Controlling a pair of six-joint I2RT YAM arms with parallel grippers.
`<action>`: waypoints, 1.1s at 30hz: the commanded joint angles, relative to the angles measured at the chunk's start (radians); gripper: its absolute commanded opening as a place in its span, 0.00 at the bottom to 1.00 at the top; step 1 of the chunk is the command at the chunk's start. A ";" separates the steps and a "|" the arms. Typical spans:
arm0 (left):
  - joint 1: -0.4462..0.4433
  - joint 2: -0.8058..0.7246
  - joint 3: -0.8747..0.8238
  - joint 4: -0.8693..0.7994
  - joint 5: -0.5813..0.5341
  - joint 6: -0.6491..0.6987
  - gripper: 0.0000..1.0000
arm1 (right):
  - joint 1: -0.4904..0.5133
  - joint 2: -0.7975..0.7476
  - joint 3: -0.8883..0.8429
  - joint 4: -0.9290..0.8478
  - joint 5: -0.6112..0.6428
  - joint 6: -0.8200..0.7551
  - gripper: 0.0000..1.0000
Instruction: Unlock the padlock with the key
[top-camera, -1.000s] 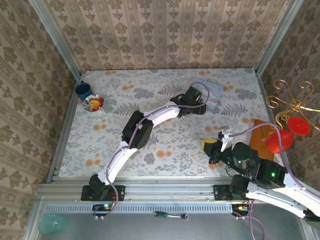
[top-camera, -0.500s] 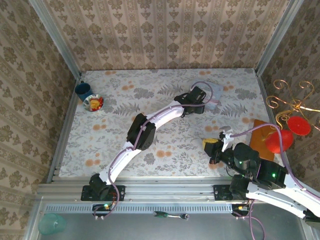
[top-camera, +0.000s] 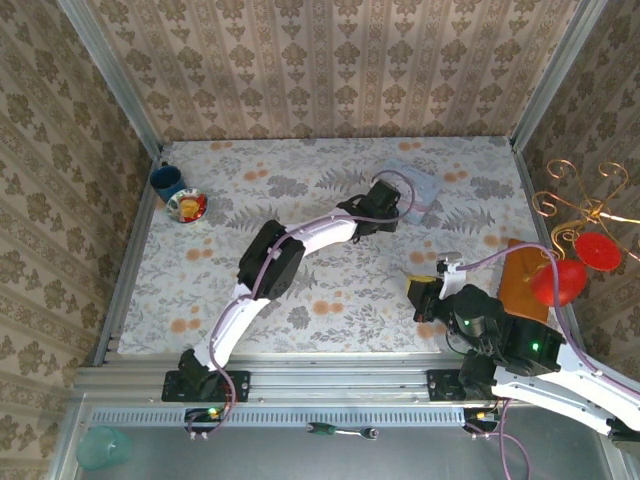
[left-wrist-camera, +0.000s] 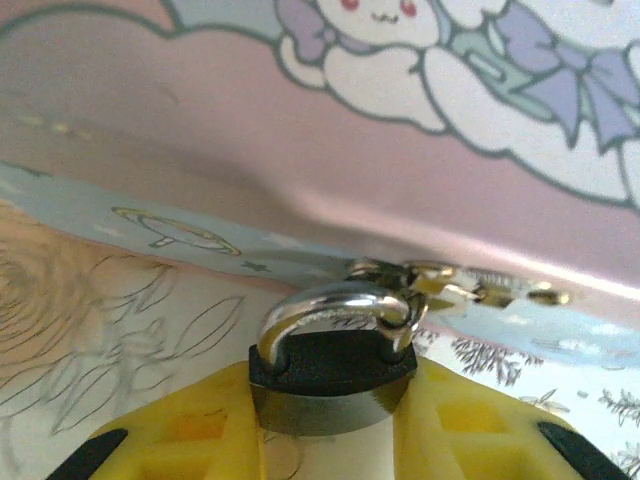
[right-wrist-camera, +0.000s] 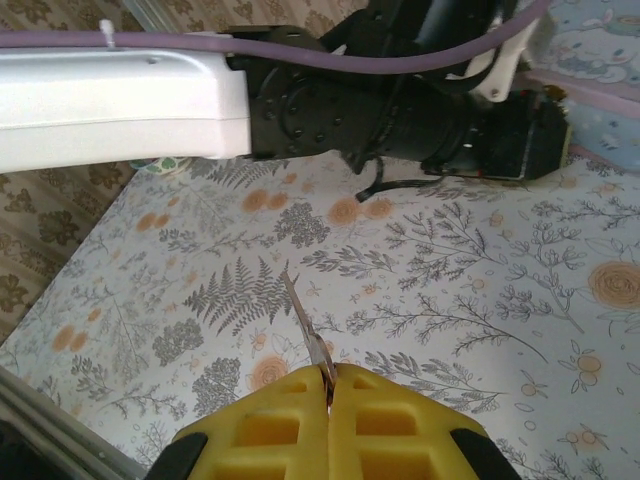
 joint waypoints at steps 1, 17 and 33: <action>0.044 -0.081 -0.113 0.007 -0.012 -0.018 0.19 | 0.003 0.009 -0.018 0.008 0.048 0.038 0.00; 0.206 -0.579 -0.870 0.204 0.002 0.064 0.18 | -0.011 0.178 0.002 0.110 0.020 0.040 0.00; 0.001 -0.970 -1.220 -0.014 -0.132 -0.139 0.19 | -0.086 0.368 0.004 0.260 -0.125 0.040 0.00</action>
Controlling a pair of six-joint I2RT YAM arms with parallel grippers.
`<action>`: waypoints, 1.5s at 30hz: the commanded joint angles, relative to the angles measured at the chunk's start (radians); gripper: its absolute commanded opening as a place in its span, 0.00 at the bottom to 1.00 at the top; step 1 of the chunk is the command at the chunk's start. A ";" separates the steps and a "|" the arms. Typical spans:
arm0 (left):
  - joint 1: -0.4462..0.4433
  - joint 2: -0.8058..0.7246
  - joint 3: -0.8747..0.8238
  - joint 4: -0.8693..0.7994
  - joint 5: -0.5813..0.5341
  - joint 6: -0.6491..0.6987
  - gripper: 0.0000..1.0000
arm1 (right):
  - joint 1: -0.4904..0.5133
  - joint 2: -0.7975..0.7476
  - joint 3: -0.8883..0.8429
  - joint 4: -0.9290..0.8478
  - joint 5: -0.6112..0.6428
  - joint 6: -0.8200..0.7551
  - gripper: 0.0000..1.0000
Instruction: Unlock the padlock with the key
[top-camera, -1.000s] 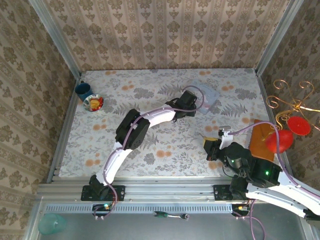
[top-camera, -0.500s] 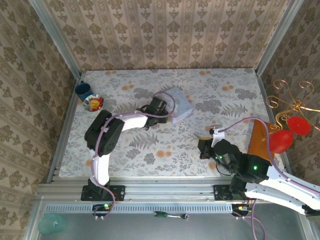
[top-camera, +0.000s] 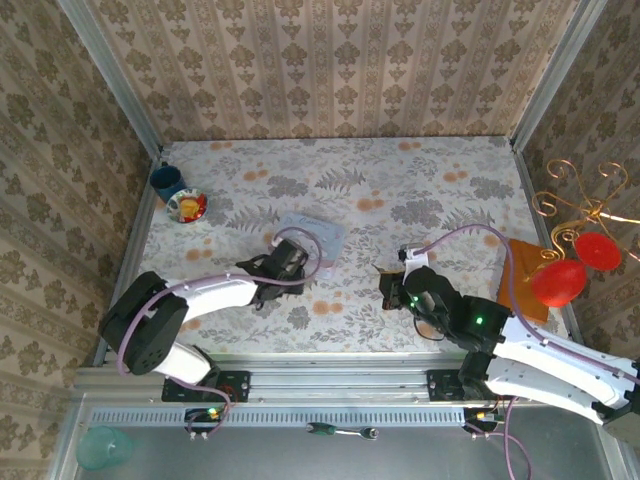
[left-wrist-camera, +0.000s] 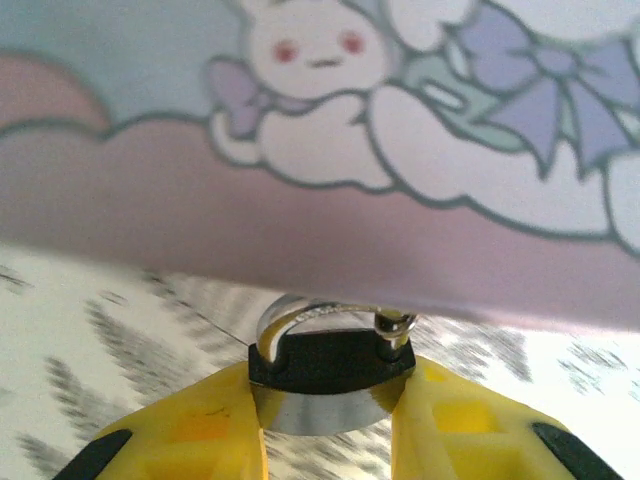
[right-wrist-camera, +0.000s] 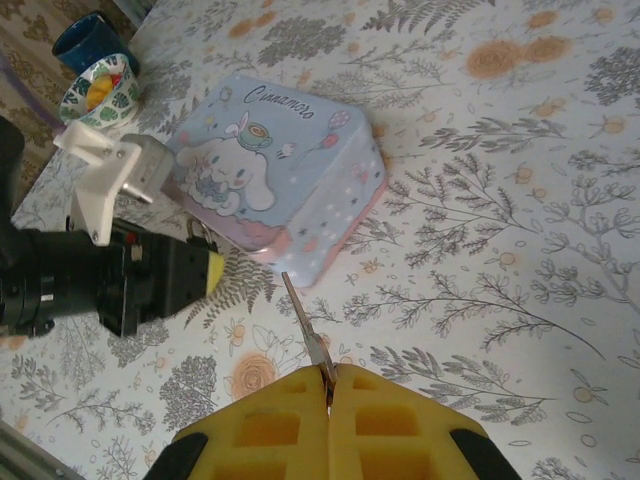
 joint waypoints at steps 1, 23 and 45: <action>-0.062 0.038 0.066 -0.045 -0.032 -0.091 0.19 | -0.006 0.006 0.004 0.043 -0.030 0.010 0.00; -0.114 -0.212 -0.135 0.283 0.171 0.063 0.63 | -0.017 -0.132 -0.099 0.076 -0.087 0.082 0.00; -0.030 -0.015 -0.312 0.788 0.261 -0.135 0.58 | -0.020 -0.081 -0.139 0.208 -0.148 0.124 0.00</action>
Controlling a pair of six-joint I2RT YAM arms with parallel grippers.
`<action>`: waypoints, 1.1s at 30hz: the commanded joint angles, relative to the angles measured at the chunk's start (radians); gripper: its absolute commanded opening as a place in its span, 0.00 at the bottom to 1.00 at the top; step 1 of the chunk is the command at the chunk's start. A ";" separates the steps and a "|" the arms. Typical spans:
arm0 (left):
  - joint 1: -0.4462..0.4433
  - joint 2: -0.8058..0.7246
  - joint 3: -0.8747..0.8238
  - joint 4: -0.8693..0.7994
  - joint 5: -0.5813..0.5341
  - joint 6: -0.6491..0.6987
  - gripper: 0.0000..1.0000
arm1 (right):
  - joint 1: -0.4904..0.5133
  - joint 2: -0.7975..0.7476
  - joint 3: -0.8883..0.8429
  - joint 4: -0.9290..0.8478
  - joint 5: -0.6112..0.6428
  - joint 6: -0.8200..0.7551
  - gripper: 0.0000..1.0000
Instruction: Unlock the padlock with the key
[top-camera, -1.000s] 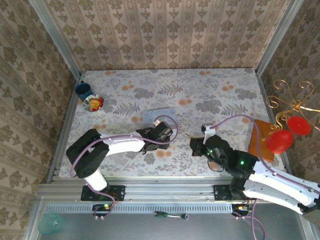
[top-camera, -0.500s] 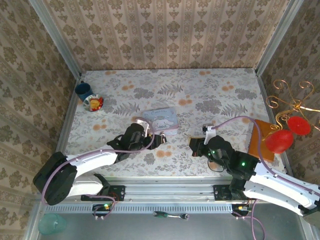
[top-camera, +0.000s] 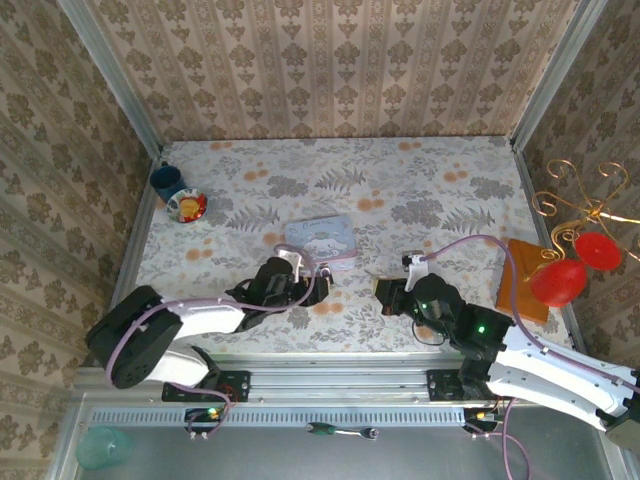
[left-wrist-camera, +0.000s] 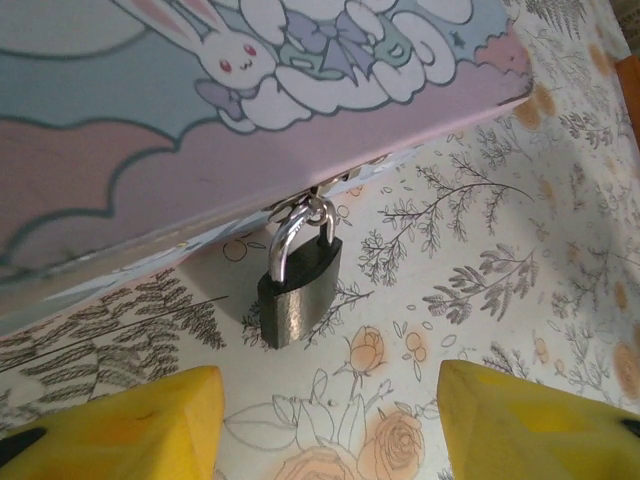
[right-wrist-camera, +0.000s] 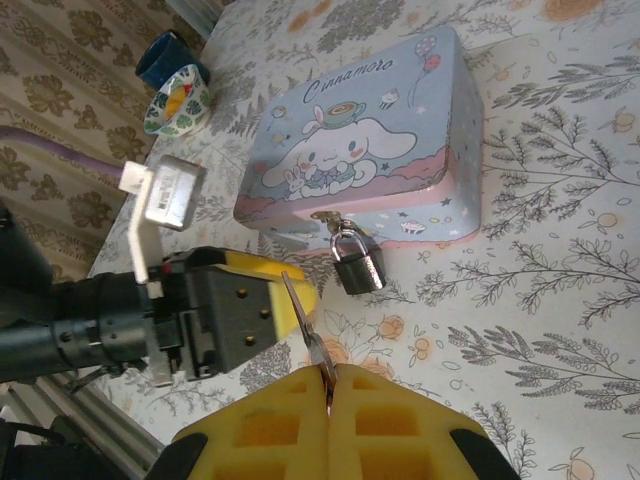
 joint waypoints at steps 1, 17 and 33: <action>-0.009 0.097 -0.015 0.180 -0.072 -0.016 0.59 | -0.005 0.004 -0.011 0.053 -0.020 0.021 0.00; 0.045 0.430 0.088 0.416 0.008 -0.062 0.42 | -0.005 -0.029 -0.010 0.011 -0.032 0.029 0.00; 0.125 0.361 0.120 0.206 -0.038 -0.037 0.14 | -0.010 0.094 0.015 0.007 -0.013 0.013 0.00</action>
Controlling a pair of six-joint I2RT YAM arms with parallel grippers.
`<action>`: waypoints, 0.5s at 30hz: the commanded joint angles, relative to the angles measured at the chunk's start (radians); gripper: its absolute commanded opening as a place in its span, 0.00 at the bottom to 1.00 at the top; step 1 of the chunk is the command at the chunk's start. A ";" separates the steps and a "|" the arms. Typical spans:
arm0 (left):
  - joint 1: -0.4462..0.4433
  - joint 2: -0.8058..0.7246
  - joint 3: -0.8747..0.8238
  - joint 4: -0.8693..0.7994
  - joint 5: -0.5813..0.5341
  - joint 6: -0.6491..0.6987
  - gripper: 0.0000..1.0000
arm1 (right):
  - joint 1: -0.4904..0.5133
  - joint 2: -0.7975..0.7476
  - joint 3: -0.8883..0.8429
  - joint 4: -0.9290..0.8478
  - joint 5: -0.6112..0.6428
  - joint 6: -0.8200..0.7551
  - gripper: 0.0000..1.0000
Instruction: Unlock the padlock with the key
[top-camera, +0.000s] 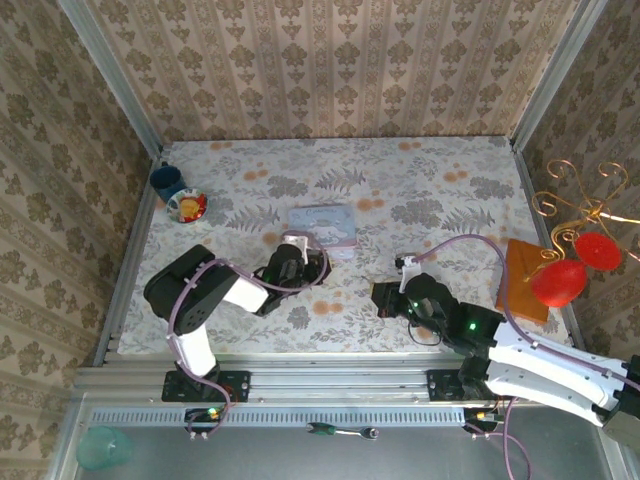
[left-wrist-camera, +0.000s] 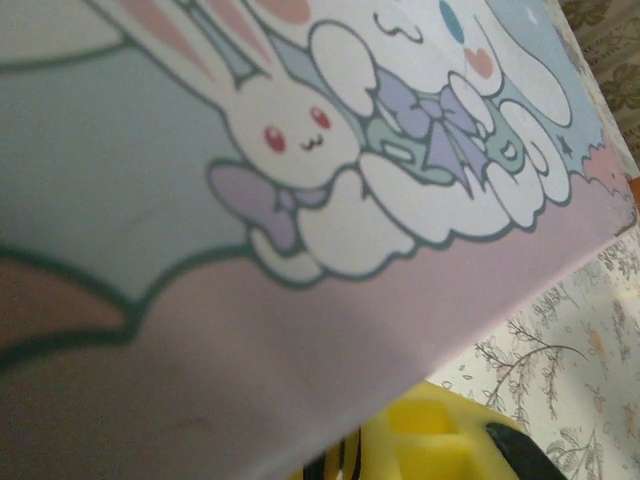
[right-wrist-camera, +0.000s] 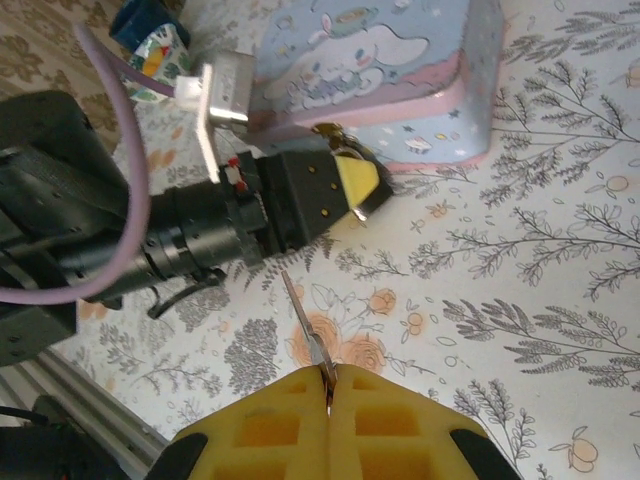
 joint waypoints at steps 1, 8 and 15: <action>0.041 -0.028 -0.014 -0.141 -0.030 0.007 0.13 | -0.011 0.038 0.018 0.010 0.014 0.010 0.00; 0.070 -0.158 -0.001 -0.278 -0.026 0.011 0.05 | -0.023 0.142 0.021 0.066 -0.010 0.055 0.00; 0.116 -0.215 0.129 -0.539 0.058 0.080 0.05 | -0.040 0.277 0.039 0.175 -0.069 0.093 0.00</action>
